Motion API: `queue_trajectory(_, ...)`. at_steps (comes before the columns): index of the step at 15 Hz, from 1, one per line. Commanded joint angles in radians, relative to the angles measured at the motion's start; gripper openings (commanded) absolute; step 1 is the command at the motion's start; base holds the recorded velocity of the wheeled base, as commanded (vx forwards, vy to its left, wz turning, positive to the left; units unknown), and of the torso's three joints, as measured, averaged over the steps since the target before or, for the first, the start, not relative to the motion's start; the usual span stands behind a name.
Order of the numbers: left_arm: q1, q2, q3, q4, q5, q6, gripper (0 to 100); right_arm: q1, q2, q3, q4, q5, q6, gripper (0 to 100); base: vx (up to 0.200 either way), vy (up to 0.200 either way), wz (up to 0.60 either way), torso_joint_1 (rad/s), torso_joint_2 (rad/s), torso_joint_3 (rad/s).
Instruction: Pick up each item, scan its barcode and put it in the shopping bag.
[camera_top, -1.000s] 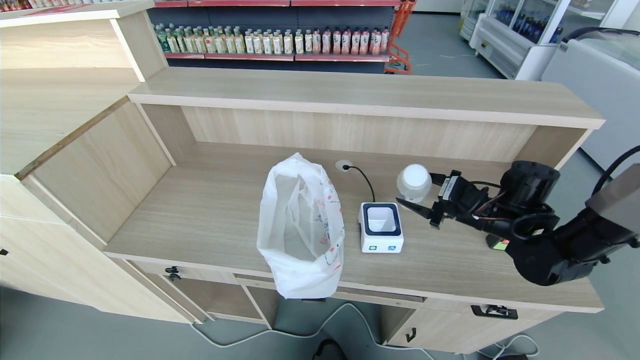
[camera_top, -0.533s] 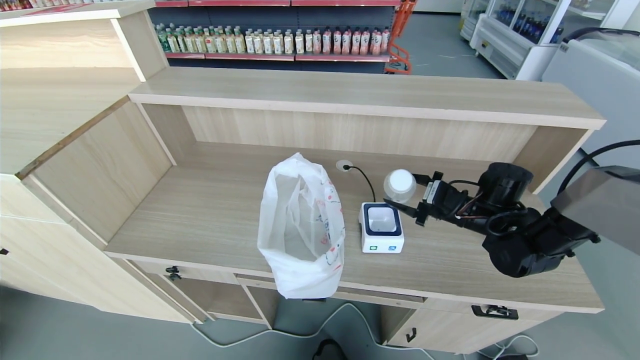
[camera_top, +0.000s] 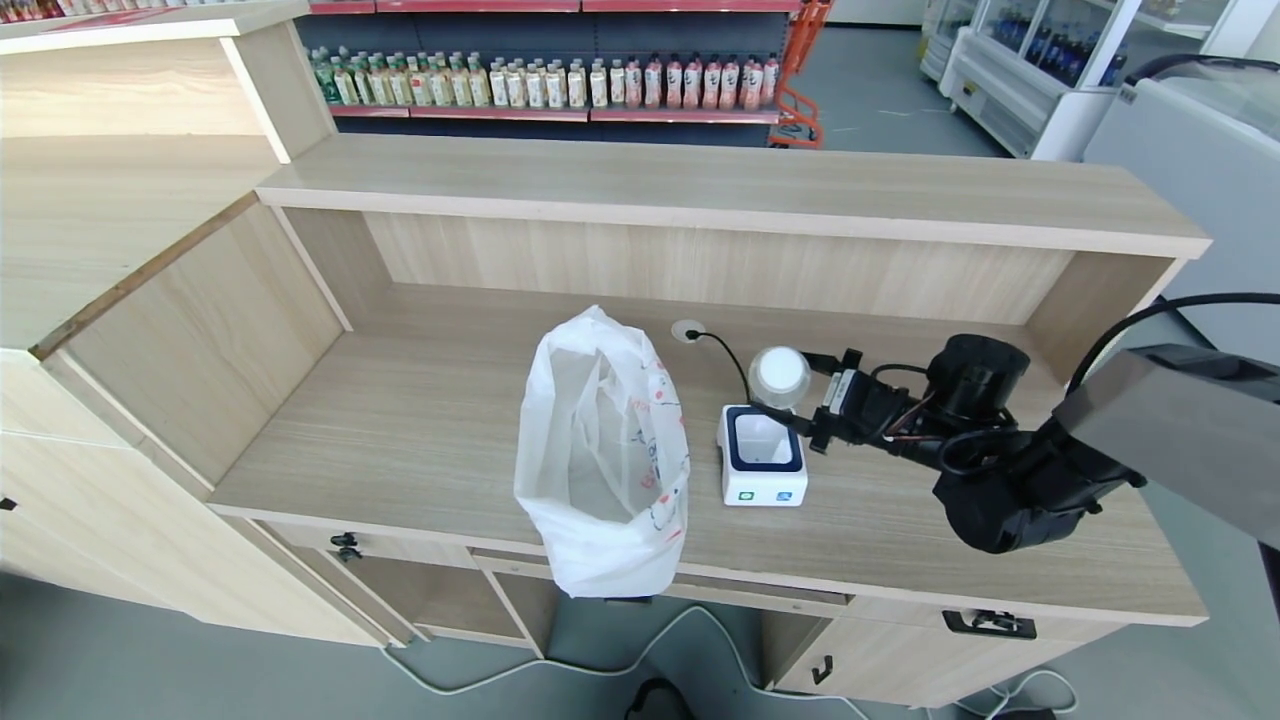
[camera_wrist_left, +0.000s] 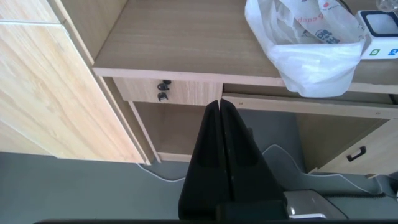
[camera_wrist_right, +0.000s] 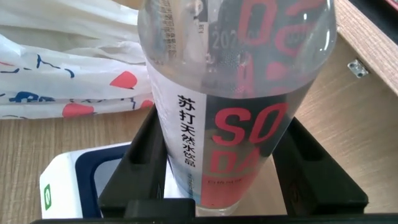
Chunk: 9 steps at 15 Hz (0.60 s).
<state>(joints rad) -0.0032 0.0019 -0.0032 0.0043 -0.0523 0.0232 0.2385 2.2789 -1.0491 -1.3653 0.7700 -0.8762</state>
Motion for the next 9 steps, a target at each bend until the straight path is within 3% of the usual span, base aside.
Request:
queue_trajectory(1, 0.000, 0.000, 0.000, 0.000, 0.000, 0.000, 0, 0.008, 0.024, -0.023, 0.000, 0.000, 0.002, 0, 0.000, 0.000, 0.00, 0.000, 0.00, 0.000)
queue_trajectory(9, 0.000, 0.000, 0.000, 0.000, 0.000, 0.000, 0, 0.035, 0.062, -0.049, -0.003, -0.001, 0.002, 0, 0.000, 0.000, 0.00, 0.000, 0.00, 0.000)
